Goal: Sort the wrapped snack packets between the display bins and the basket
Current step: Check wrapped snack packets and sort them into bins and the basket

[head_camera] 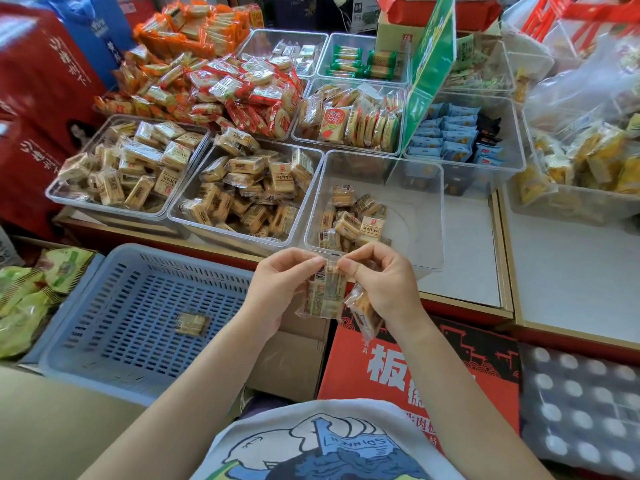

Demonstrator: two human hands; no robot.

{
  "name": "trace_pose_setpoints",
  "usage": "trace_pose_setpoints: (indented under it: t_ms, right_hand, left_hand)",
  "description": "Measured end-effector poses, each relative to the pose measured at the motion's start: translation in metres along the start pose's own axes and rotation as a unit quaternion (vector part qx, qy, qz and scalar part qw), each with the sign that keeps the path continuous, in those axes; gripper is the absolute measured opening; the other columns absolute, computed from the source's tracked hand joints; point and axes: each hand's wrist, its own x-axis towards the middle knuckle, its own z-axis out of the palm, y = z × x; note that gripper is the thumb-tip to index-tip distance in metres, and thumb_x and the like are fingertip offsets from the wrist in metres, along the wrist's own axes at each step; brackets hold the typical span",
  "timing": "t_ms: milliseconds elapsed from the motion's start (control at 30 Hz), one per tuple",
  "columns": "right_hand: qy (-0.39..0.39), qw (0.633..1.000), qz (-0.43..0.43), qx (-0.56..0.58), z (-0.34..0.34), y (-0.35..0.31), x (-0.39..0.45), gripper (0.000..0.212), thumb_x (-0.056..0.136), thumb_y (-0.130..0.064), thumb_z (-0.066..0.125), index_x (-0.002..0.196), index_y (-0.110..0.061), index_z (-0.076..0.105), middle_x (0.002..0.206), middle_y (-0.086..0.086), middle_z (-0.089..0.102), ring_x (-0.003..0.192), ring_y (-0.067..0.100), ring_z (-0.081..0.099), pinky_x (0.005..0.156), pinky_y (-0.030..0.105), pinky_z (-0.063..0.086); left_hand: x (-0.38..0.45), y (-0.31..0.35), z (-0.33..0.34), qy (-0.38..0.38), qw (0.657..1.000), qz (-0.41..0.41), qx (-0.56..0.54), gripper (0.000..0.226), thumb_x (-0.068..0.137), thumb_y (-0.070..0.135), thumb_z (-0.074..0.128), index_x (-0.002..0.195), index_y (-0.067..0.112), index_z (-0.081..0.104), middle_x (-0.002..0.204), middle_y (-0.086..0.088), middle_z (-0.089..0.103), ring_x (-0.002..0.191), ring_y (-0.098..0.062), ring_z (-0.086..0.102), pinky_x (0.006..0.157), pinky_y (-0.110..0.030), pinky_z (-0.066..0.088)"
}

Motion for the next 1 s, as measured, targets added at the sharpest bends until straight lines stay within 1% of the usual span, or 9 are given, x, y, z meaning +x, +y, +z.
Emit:
trace_pose_setpoints:
  t_ms: [233, 367, 467, 533, 633, 700, 767, 833, 1000]
  right_hand:
    - [0.013, 0.999, 0.031, 0.0, 0.0, 0.002, 0.003, 0.011, 0.088, -0.017, 0.079, 0.079, -0.015, 0.073, 0.081, 0.011, 0.073, 0.081, 0.029, 0.07, 0.077, 0.048, 0.061]
    - [0.034, 0.998, 0.046, 0.003, -0.003, 0.003, 0.006, 0.013, 0.087, -0.016, 0.08, 0.076, -0.018, 0.073, 0.079, 0.01, 0.072, 0.074, 0.02, 0.068, 0.074, 0.045, 0.06]
    - [0.048, 0.997, 0.057, 0.019, -0.008, 0.005, 0.008, 0.012, 0.089, -0.018, 0.078, 0.079, -0.024, 0.075, 0.082, 0.004, 0.074, 0.084, 0.024, 0.072, 0.072, 0.039, 0.062]
    - [0.031, 0.997, 0.063, 0.014, -0.008, 0.004, 0.008, 0.006, 0.092, -0.024, 0.075, 0.098, -0.025, 0.074, 0.094, -0.002, 0.072, 0.09, 0.017, 0.071, 0.069, 0.027, 0.061]
    - [-0.019, 0.996, 0.087, -0.011, -0.007, 0.002, 0.007, 0.029, 0.091, -0.037, 0.074, 0.116, -0.028, 0.063, 0.106, -0.006, 0.068, 0.093, 0.009, 0.069, 0.065, 0.019, 0.054]
    - [-0.058, 0.993, 0.096, -0.028, -0.004, 0.001, 0.005, 0.028, 0.089, -0.039, 0.076, 0.11, -0.027, 0.062, 0.104, -0.006, 0.068, 0.091, 0.009, 0.068, 0.069, 0.02, 0.05]
    - [-0.076, 0.992, 0.088, -0.052, -0.001, 0.003, 0.004, 0.024, 0.087, -0.036, 0.079, 0.103, -0.025, 0.064, 0.101, -0.005, 0.069, 0.091, 0.009, 0.066, 0.072, 0.022, 0.048]
    - [-0.068, 0.993, 0.07, -0.063, 0.003, 0.005, 0.003, 0.02, 0.086, -0.031, 0.08, 0.097, -0.023, 0.066, 0.097, -0.004, 0.069, 0.09, 0.009, 0.065, 0.075, 0.022, 0.05]
    - [-0.023, 0.997, 0.054, -0.055, 0.002, 0.006, 0.006, 0.011, 0.088, -0.025, 0.079, 0.085, -0.02, 0.07, 0.081, 0.001, 0.07, 0.073, 0.004, 0.061, 0.068, 0.019, 0.05]
  left_hand:
    - [-0.001, -0.004, 0.005, 0.053, 0.998, 0.02, 0.011, 0.016, 0.094, 0.02, 0.069, 0.1, 0.008, 0.077, 0.092, -0.013, 0.078, 0.083, -0.024, 0.074, 0.07, -0.031, 0.062]
    - [0.002, 0.002, -0.002, -0.087, 0.994, -0.047, 0.054, 0.033, 0.089, 0.036, 0.07, 0.115, 0.016, 0.068, 0.099, -0.008, 0.076, 0.086, -0.024, 0.072, 0.068, -0.033, 0.061]
    - [0.003, 0.004, -0.008, -0.163, 0.98, -0.071, 0.095, 0.049, 0.082, 0.026, 0.078, 0.127, 0.022, 0.059, 0.104, -0.011, 0.076, 0.086, -0.026, 0.071, 0.068, -0.034, 0.059]
    - [0.005, 0.002, -0.008, -0.121, 0.987, -0.064, 0.089, 0.046, 0.086, 0.015, 0.078, 0.127, 0.024, 0.057, 0.104, -0.01, 0.076, 0.092, -0.03, 0.075, 0.071, -0.041, 0.061]
    - [0.008, 0.002, -0.006, -0.01, 0.998, -0.067, 0.019, 0.044, 0.089, 0.011, 0.076, 0.126, 0.024, 0.055, 0.106, -0.015, 0.074, 0.087, -0.031, 0.076, 0.063, -0.039, 0.063]
    - [0.01, 0.002, -0.006, 0.035, 0.997, -0.065, -0.031, 0.045, 0.091, 0.011, 0.075, 0.129, 0.023, 0.053, 0.104, -0.019, 0.072, 0.079, -0.029, 0.076, 0.056, -0.033, 0.06]
    - [0.012, 0.002, -0.006, 0.057, 0.994, -0.066, -0.06, 0.044, 0.091, 0.014, 0.075, 0.127, 0.023, 0.052, 0.112, -0.025, 0.069, 0.087, -0.037, 0.075, 0.056, -0.03, 0.06]
    - [0.014, 0.001, -0.006, 0.069, 0.993, -0.07, -0.067, 0.044, 0.09, 0.018, 0.076, 0.127, 0.023, 0.052, 0.122, -0.029, 0.064, 0.098, -0.043, 0.073, 0.058, -0.03, 0.06]
    - [0.015, 0.002, -0.004, 0.053, 0.992, -0.109, -0.034, 0.053, 0.096, 0.034, 0.069, 0.14, 0.016, 0.045, 0.123, -0.021, 0.066, 0.088, -0.034, 0.076, 0.06, -0.03, 0.062]
